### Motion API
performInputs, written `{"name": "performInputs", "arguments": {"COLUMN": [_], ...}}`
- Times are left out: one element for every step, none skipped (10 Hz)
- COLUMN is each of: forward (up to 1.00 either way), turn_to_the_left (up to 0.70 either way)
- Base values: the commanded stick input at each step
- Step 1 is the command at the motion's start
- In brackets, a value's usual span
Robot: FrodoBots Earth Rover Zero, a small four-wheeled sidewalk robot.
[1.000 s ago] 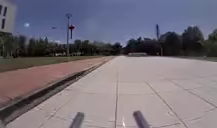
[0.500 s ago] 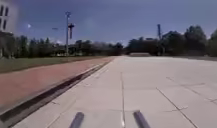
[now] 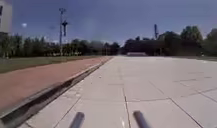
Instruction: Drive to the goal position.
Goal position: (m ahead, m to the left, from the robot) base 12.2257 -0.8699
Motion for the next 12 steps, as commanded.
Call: {"name": "performInputs", "arguments": {"forward": [1.00,1.00,1.00,1.00,1.00,1.00,1.00,1.00,1.00,1.00,1.00,1.00], "turn_to_the_left": [0.00,0.00,0.00,0.00,0.00,-0.03,-0.27,-0.27,-0.23,0.00,0.00,0.00]}}
